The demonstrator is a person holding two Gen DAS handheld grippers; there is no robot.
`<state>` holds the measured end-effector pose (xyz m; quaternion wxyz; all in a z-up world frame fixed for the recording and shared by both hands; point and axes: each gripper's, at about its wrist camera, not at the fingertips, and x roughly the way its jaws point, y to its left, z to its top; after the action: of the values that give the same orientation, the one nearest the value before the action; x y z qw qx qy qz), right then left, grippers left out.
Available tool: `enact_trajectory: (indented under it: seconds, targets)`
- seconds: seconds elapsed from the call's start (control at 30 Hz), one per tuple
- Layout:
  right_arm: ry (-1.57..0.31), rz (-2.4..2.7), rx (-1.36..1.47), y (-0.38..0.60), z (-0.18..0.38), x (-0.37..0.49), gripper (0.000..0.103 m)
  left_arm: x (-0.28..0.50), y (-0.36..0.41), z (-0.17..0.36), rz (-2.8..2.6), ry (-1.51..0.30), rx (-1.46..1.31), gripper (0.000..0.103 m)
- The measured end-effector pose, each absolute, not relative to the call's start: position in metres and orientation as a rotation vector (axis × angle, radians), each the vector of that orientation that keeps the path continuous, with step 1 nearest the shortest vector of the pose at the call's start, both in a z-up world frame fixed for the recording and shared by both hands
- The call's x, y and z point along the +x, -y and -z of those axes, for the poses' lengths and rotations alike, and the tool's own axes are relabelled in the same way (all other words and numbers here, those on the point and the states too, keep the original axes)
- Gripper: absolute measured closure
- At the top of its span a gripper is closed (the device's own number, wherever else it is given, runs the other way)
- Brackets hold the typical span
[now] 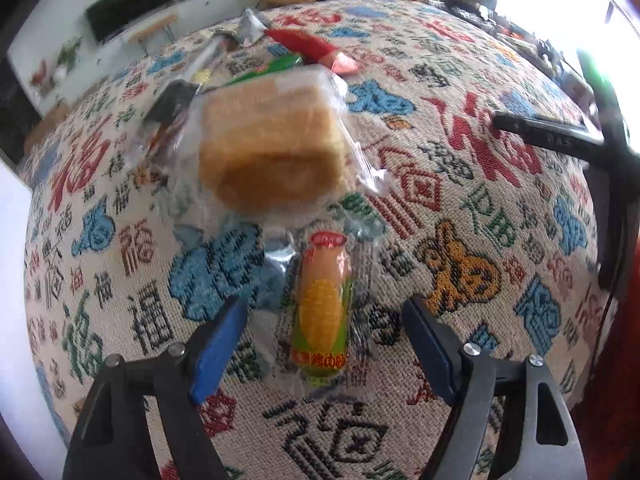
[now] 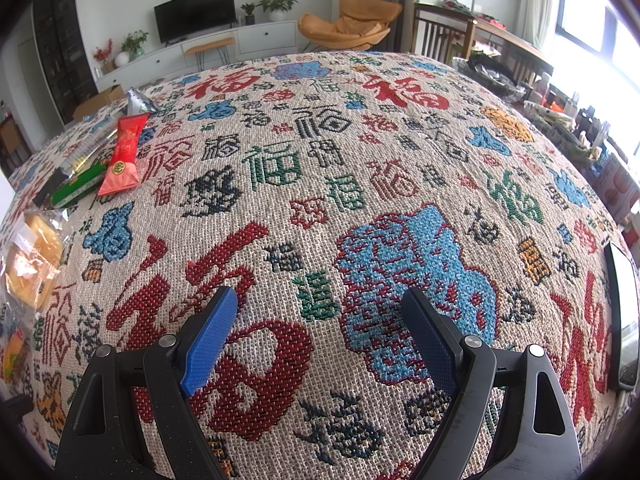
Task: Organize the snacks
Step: 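Grasp the corn sausage with the left tool, then lift the corn sausage with the left tool while the right tool grasps the bread roll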
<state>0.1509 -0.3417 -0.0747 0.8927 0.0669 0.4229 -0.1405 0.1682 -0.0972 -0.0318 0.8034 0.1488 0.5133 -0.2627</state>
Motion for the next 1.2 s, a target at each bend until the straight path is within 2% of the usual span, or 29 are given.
enact_trajectory:
  seconds: [0.03,0.1,0.23,0.77,0.83,0.9,1.03,1.13,1.2]
  targets:
    - [-0.877,0.292,0.139,0.342,0.075,0.151,0.016,0.169,0.095,0.030,0.544,-1.095,0.311,0.050]
    - [-0.877,0.292,0.139,0.342,0.075,0.151,0.016,0.168,0.093,0.028,0.530,-1.091,0.312,0.060]
    - [-0.877,0.292,0.139,0.342,0.075,0.151,0.016,0.164,0.077,0.020,0.530,-1.087,0.218,0.069]
    - [-0.896,0.295,0.156,0.344,0.073,0.159,0.015,0.099,-0.017,-0.009,0.472,-0.958,-0.133,0.070]
    - [-0.923,0.186,0.230,0.342,0.058,0.169,0.017,0.092,-0.031,-0.014,0.469,-0.954,-0.167,0.070]
    - [-0.810,-0.060,0.234,0.317,0.025,0.169,0.016,0.088,-0.039,-0.017,0.469,-0.952,-0.180,0.070]
    - [-0.790,-0.416,-0.219,0.200,-0.020,0.188,0.016,0.080,-0.052,-0.022,0.467,-0.941,-0.212,0.070]
    - [-0.843,-0.500,-0.594,0.123,-0.010,0.209,0.016,0.071,-0.063,-0.027,0.474,-0.927,-0.245,0.070]
    - [-0.925,-0.559,-0.736,0.095,0.009,0.226,0.016,0.065,-0.071,-0.032,0.472,-0.919,-0.252,0.070]
